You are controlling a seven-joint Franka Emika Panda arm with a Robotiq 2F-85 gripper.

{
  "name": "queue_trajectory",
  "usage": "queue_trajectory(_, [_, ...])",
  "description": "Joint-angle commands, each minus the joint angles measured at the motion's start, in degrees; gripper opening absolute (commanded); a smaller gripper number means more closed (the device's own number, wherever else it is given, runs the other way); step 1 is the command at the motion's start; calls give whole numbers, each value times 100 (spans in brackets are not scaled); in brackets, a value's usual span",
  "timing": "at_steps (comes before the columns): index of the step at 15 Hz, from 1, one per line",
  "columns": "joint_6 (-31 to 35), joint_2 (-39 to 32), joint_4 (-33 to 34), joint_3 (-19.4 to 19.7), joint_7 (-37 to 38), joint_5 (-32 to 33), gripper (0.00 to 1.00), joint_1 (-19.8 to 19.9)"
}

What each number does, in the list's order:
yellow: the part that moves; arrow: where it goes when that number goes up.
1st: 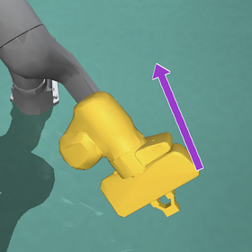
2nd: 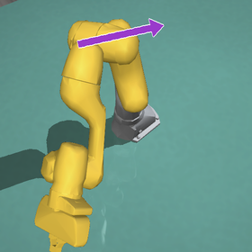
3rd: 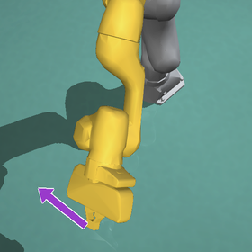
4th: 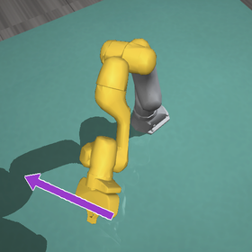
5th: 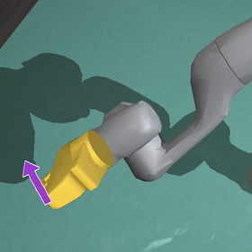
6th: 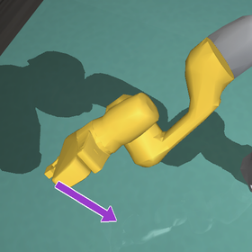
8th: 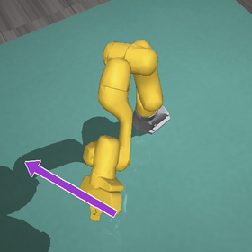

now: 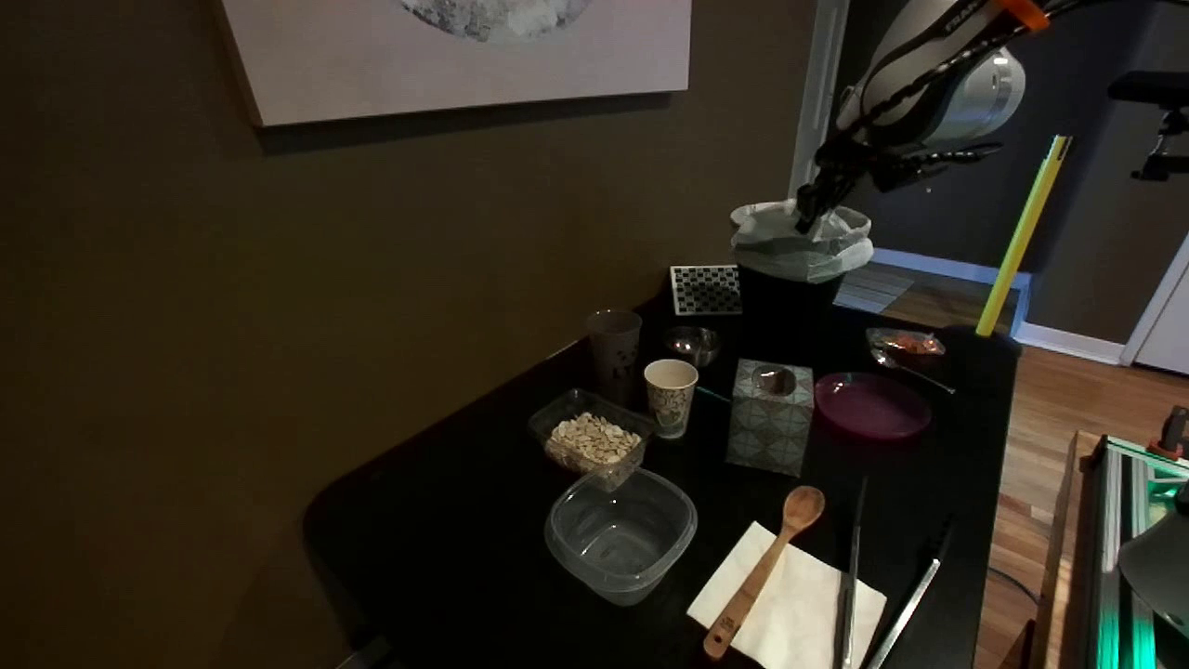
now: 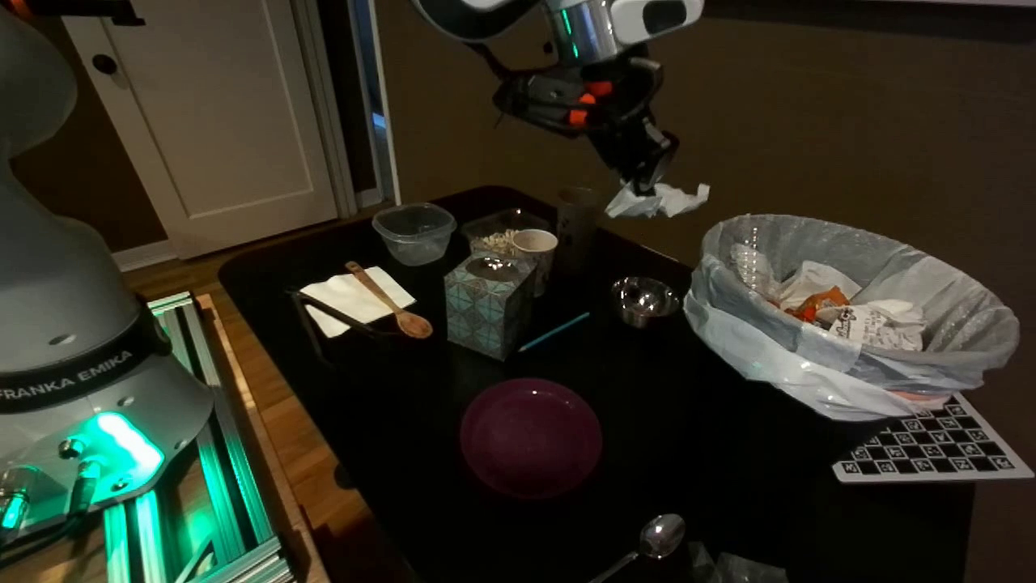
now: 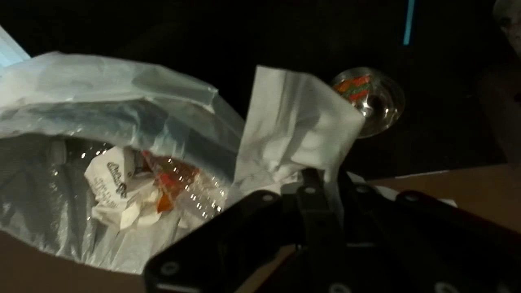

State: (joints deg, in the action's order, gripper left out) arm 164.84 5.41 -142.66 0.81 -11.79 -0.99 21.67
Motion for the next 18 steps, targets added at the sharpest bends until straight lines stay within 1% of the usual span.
queue_trajectory(1, [-461,565,250,590,307,477,3,-214])
queue_trajectory(2, [-468,569,426,677,439,630,3,-158])
queue_trajectory(4, [-367,346,765,863,716,829,3,-44])
queue_trajectory(6, [-244,12,1024,1035,896,925,3,-12])
queue_trajectory(8, [-158,-344,1192,1194,932,882,3,-73])
queue_trajectory(13, [65,-1184,1627,1462,1326,1064,3,-135])
queue_trajectory(14, [111,-1277,1700,1378,1438,1120,3,-7])
queue_trajectory(17, [194,-1538,1964,1510,1624,1182,3,-46])
queue_trajectory(18, [253,-1607,2004,1530,1633,1173,35,-56])
